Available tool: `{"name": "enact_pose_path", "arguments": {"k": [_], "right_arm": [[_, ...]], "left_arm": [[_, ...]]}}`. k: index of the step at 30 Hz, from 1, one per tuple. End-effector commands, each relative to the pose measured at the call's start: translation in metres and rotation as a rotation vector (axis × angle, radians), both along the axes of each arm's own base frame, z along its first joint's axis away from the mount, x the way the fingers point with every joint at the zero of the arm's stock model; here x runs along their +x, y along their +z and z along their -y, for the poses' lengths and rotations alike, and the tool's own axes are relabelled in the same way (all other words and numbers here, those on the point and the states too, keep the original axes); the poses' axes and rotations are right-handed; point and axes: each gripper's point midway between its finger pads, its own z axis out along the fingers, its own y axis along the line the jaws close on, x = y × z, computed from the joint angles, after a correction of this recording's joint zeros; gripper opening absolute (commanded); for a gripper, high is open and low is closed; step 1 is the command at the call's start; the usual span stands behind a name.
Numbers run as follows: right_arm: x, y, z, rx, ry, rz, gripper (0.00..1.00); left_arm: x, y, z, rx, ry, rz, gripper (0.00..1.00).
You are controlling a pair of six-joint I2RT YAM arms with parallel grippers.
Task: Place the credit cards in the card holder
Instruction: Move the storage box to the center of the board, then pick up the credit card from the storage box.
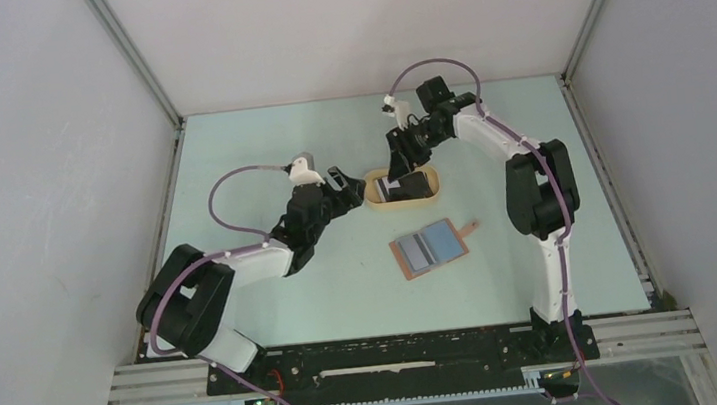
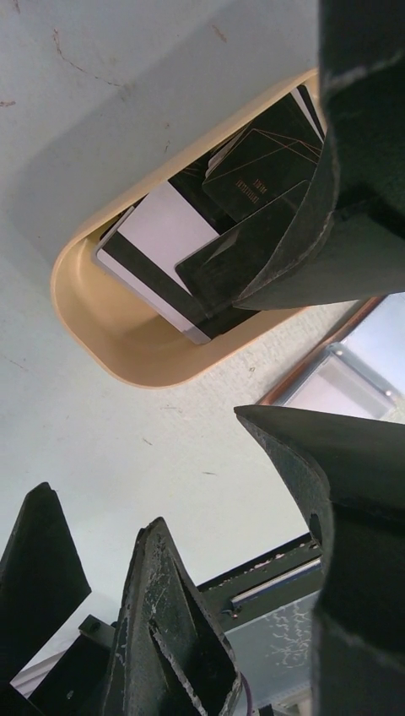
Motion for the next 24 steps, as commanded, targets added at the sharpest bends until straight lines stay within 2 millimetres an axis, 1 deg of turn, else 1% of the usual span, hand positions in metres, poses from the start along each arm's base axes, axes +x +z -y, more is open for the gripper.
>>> {"name": "enact_pose_path", "arguments": {"k": [1, 6, 8, 11, 15, 19, 24], "right_arm": [[0.004, -0.004, -0.004, -0.002, -0.021, -0.009, 0.54], [0.007, -0.009, -0.005, -0.009, -0.058, -0.035, 0.54], [0.010, -0.013, -0.006, -0.014, -0.084, -0.050, 0.54], [0.016, -0.021, -0.006, -0.038, -0.143, -0.076, 0.53], [0.028, -0.030, -0.005, -0.077, -0.225, -0.089, 0.53], [0.028, -0.039, -0.008, -0.088, -0.254, -0.125, 0.53], [0.033, -0.047, -0.005, -0.131, -0.285, -0.117, 0.53]], "left_arm": [[0.006, 0.004, 0.001, -0.005, 0.025, 0.019, 0.82], [0.009, -0.001, 0.000, 0.016, 0.042, -0.013, 0.82], [0.011, -0.007, 0.000, 0.032, 0.045, -0.040, 0.82], [0.015, -0.011, 0.006, 0.042, 0.031, -0.063, 0.82], [0.016, -0.013, 0.011, 0.046, 0.011, -0.070, 0.80], [0.017, -0.016, 0.016, 0.049, -0.010, -0.077, 0.78], [0.019, -0.021, 0.025, 0.059, -0.050, -0.098, 0.74]]}}
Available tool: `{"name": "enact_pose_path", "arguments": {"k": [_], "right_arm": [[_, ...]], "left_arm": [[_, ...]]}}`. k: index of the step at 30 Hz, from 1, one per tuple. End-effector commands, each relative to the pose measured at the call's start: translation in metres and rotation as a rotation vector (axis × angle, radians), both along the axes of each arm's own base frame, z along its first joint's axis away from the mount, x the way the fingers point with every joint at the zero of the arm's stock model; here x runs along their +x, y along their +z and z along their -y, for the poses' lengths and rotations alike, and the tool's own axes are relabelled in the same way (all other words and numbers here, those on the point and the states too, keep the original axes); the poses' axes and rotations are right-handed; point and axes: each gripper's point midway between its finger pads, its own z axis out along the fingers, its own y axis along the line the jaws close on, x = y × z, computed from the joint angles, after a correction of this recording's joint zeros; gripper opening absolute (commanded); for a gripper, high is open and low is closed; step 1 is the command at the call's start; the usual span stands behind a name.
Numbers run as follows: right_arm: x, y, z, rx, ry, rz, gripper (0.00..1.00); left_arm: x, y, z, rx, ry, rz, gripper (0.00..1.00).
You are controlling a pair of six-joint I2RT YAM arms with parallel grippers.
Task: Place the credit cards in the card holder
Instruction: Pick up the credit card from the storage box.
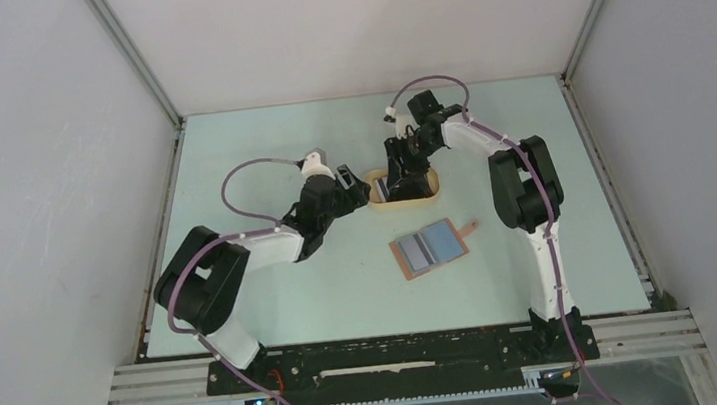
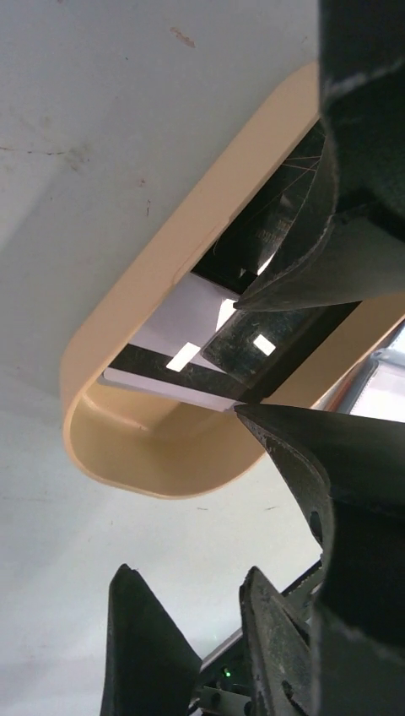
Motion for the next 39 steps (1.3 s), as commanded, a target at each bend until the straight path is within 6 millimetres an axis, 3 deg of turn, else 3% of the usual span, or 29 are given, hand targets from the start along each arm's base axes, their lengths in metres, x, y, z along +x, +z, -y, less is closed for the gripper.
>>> {"name": "enact_pose_path", "arguments": {"k": [1, 14, 23, 25, 39], "right_arm": [[0.017, 0.010, -0.004, -0.020, -0.050, 0.051, 0.53], [0.024, 0.000, 0.000, -0.068, -0.058, 0.061, 0.57], [0.014, -0.010, -0.010, -0.067, -0.018, 0.024, 0.57], [0.011, -0.011, -0.014, -0.064, -0.009, 0.018, 0.57], [-0.007, 0.012, -0.038, 0.073, 0.045, -0.024, 0.53]], "left_arm": [[0.008, 0.011, 0.016, -0.012, -0.046, 0.012, 0.73], [0.010, 0.003, 0.025, 0.004, -0.083, -0.025, 0.59], [0.010, 0.001, 0.030, 0.005, -0.105, -0.036, 0.53], [0.010, 0.001, 0.031, 0.005, -0.110, -0.037, 0.47], [0.010, -0.001, 0.033, 0.005, -0.122, -0.044, 0.39]]}}
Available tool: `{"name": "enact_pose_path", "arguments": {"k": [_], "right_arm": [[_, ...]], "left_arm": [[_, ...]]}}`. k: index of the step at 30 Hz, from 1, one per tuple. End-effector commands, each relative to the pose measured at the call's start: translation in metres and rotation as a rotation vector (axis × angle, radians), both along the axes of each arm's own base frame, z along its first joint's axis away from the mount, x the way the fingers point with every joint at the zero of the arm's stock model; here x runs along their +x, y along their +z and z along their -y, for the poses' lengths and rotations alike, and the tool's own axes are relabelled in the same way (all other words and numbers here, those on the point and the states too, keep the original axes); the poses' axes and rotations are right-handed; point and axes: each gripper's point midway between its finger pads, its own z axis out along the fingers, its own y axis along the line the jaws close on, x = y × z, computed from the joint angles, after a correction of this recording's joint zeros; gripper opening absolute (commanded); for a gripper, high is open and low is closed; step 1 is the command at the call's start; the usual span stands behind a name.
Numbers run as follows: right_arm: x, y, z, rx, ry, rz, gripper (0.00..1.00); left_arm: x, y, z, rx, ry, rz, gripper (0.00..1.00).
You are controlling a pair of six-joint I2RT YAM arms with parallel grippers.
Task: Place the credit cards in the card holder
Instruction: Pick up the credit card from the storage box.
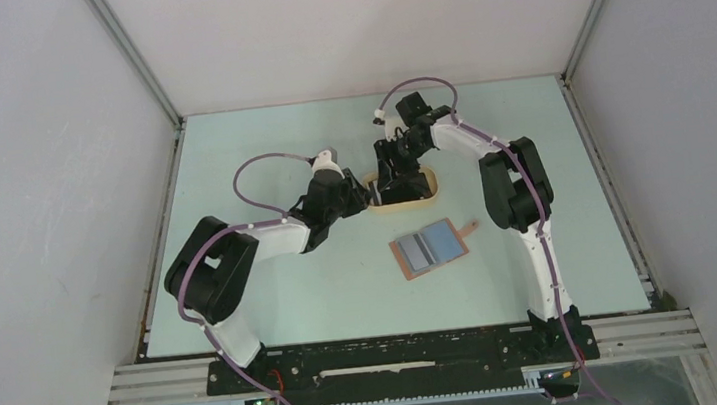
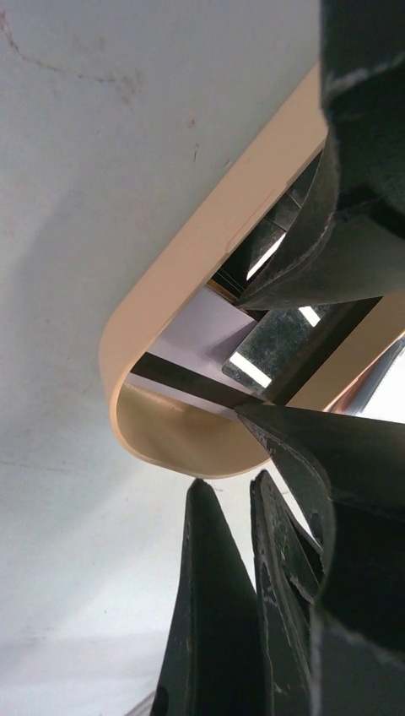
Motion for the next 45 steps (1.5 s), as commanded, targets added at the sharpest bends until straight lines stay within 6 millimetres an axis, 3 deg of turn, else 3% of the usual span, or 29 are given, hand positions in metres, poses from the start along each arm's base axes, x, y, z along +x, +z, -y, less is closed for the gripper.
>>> {"name": "enact_pose_path", "arguments": {"k": [1, 17, 39, 45], "right_arm": [[-0.007, 0.022, -0.017, 0.101, 0.024, -0.022, 0.53], [-0.010, 0.038, -0.022, 0.242, 0.013, -0.095, 0.48], [0.000, 0.020, -0.024, 0.190, -0.022, -0.081, 0.32], [0.003, 0.018, -0.024, 0.160, -0.021, -0.053, 0.20]], "left_arm": [[0.011, 0.020, 0.012, -0.020, -0.024, 0.051, 0.38], [0.010, 0.022, 0.013, -0.032, -0.032, 0.062, 0.38], [0.009, 0.026, 0.017, -0.049, -0.053, 0.076, 0.38], [0.009, 0.025, 0.016, -0.050, -0.053, 0.075, 0.39]]}}
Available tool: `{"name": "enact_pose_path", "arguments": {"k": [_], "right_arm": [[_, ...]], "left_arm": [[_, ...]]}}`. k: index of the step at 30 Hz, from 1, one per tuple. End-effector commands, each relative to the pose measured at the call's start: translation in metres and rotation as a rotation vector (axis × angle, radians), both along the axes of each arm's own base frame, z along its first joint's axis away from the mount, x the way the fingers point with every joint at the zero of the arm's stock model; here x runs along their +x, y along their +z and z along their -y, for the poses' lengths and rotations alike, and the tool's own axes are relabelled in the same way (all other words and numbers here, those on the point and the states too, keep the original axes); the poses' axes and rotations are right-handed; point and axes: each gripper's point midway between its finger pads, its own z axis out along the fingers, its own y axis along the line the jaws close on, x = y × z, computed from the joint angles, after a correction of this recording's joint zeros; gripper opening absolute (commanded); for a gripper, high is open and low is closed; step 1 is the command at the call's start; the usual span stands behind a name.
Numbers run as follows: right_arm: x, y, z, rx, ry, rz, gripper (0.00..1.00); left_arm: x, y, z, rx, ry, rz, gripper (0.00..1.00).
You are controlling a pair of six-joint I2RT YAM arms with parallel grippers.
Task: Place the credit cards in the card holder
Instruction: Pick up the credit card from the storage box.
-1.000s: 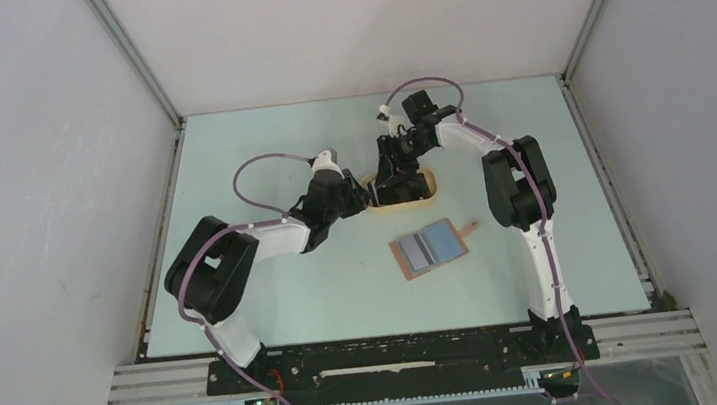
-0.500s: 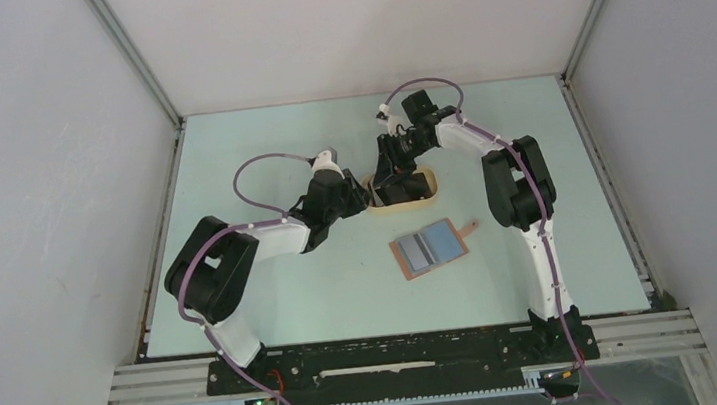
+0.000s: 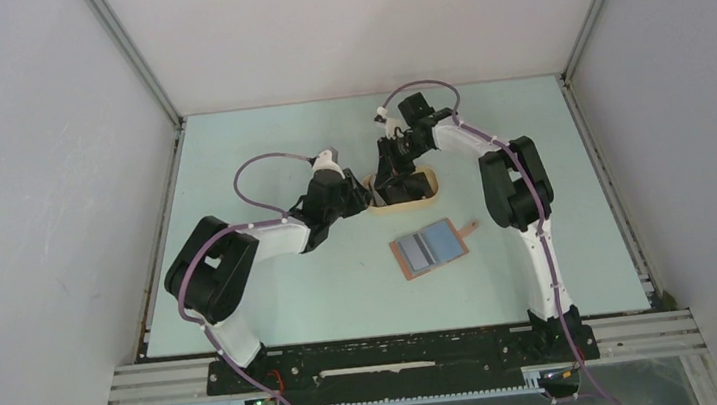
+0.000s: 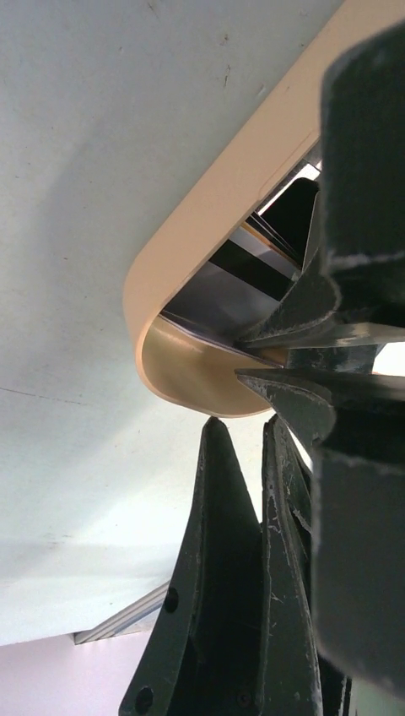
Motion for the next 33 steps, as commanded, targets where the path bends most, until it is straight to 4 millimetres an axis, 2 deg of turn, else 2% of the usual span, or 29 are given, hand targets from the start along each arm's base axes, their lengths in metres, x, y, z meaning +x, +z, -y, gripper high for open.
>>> {"name": "enact_pose_path", "arguments": {"k": [1, 7, 14, 24, 30, 33], "right_arm": [[0.007, 0.005, -0.005, -0.013, 0.002, 0.048, 0.16], [0.011, 0.019, -0.002, 0.007, -0.004, 0.072, 0.06], [0.018, 0.040, 0.010, 0.088, -0.019, 0.072, 0.04], [0.018, 0.051, 0.019, 0.198, 0.000, 0.035, 0.00], [0.016, 0.060, 0.018, 0.275, 0.019, 0.014, 0.00], [0.013, 0.065, 0.019, 0.310, 0.037, 0.007, 0.00]], "left_arm": [[0.011, 0.025, 0.013, -0.042, -0.035, 0.077, 0.39], [0.009, 0.029, 0.012, -0.058, -0.033, 0.096, 0.40], [0.005, 0.038, 0.009, -0.099, -0.038, 0.137, 0.47], [0.000, 0.052, 0.004, -0.145, -0.036, 0.205, 0.50], [-0.006, 0.068, 0.000, -0.189, -0.040, 0.279, 0.51], [-0.010, 0.077, -0.004, -0.221, -0.047, 0.319, 0.55]]}}
